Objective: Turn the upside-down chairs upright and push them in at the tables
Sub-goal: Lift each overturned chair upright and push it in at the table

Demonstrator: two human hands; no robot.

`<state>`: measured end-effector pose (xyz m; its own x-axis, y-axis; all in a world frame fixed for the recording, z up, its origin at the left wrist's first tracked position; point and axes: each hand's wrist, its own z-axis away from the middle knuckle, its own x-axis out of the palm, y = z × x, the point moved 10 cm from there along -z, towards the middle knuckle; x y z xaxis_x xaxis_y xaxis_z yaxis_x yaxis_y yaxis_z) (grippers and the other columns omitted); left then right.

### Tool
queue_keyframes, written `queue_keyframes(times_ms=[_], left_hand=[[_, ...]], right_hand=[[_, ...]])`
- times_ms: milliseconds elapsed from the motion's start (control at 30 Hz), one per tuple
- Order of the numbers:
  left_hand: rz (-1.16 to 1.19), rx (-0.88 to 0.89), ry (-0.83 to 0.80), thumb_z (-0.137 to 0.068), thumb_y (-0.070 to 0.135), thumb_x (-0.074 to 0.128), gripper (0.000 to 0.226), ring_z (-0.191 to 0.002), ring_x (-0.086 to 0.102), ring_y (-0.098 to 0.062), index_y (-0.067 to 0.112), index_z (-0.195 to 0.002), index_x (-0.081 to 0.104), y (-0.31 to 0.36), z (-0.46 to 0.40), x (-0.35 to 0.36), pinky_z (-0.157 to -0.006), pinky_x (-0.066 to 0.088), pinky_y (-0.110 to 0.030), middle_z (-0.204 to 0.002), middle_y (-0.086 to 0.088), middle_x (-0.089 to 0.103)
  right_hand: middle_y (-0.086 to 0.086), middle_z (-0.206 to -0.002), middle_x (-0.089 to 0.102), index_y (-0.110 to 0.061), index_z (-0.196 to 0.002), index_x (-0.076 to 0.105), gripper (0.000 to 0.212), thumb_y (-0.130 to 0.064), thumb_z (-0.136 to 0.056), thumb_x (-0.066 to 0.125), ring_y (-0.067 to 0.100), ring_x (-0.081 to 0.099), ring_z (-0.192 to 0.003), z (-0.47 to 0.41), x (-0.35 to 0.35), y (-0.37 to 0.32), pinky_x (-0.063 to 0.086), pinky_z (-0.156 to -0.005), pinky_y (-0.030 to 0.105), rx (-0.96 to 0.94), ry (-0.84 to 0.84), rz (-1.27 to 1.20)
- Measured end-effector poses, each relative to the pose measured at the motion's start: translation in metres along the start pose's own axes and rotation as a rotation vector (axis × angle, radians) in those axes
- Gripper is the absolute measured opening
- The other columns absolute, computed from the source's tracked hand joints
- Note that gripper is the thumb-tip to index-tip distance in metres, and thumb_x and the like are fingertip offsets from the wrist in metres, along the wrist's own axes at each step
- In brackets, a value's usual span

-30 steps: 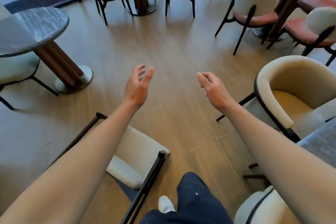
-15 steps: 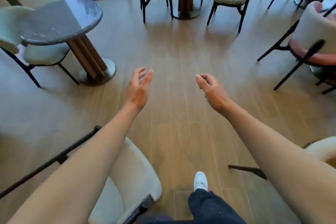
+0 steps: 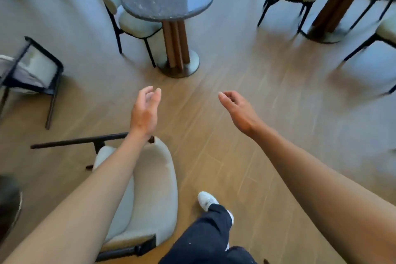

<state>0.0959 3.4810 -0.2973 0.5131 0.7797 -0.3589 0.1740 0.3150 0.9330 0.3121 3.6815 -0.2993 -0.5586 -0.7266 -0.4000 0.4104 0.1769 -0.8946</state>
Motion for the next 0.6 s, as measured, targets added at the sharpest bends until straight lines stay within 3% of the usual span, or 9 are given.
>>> queue_keyframes(times_ms=[67,167,233,367,500,600], left_hand=[[0.025,-0.045,0.081,-0.100,0.059,0.049,0.059,-0.112,0.055,0.003,0.020,-0.144,0.053,-0.014,-0.014,-0.020,-0.080,0.035,0.003,-0.133,0.007,0.059],[0.057,-0.109,0.182,-0.101,0.059,0.049,0.058,-0.121,0.054,-0.007,0.021,-0.144,0.052,-0.032,-0.031,-0.042,-0.088,0.037,-0.009,-0.134,0.006,0.059],[0.090,-0.158,0.223,-0.101,0.061,0.048,0.057,-0.123,0.054,-0.010,0.024,-0.144,0.052,-0.038,-0.042,-0.049,-0.092,0.039,-0.017,-0.133,0.008,0.059],[0.136,-0.151,0.285,-0.099,0.064,0.048,0.062,-0.127,0.053,-0.010,0.025,-0.147,0.049,-0.019,-0.070,-0.067,-0.104,0.040,-0.030,-0.142,0.006,0.056],[0.159,-0.182,0.431,-0.097,0.065,0.050,0.063,-0.125,0.054,-0.008,0.025,-0.146,0.050,-0.020,-0.072,-0.108,-0.095,0.041,-0.021,-0.142,0.006,0.056],[0.177,-0.251,0.567,-0.091,0.072,0.050,0.068,-0.117,0.056,0.003,0.029,-0.144,0.051,-0.040,-0.052,-0.141,-0.088,0.039,-0.015,-0.137,0.010,0.057]], right_hand=[[-0.016,-0.120,0.057,-0.027,-0.136,0.057,0.054,-0.066,-0.101,0.045,-0.010,0.054,-0.101,-0.030,0.018,-0.014,0.036,-0.077,0.009,-0.039,-0.069,0.027],[-0.014,-0.125,0.057,-0.025,-0.139,0.057,0.059,-0.068,-0.100,0.045,0.001,0.055,-0.111,-0.069,0.047,-0.035,0.041,-0.083,0.016,-0.072,-0.173,0.069],[-0.012,-0.127,0.058,-0.024,-0.139,0.056,0.059,-0.066,-0.100,0.046,0.006,0.055,-0.116,-0.094,0.063,-0.053,0.043,-0.091,0.024,-0.091,-0.242,0.096],[-0.009,-0.130,0.059,-0.025,-0.141,0.056,0.060,-0.067,-0.100,0.046,0.008,0.056,-0.118,-0.142,0.095,-0.107,0.043,-0.088,0.023,-0.174,-0.342,0.128],[-0.009,-0.131,0.060,-0.024,-0.142,0.055,0.069,-0.074,-0.095,0.045,0.009,0.057,-0.117,-0.170,0.152,-0.136,0.046,-0.089,0.026,-0.259,-0.487,0.172],[-0.012,-0.128,0.059,-0.027,-0.140,0.056,0.066,-0.074,-0.095,0.045,0.007,0.057,-0.116,-0.183,0.206,-0.141,0.046,-0.088,0.024,-0.273,-0.620,0.216]])
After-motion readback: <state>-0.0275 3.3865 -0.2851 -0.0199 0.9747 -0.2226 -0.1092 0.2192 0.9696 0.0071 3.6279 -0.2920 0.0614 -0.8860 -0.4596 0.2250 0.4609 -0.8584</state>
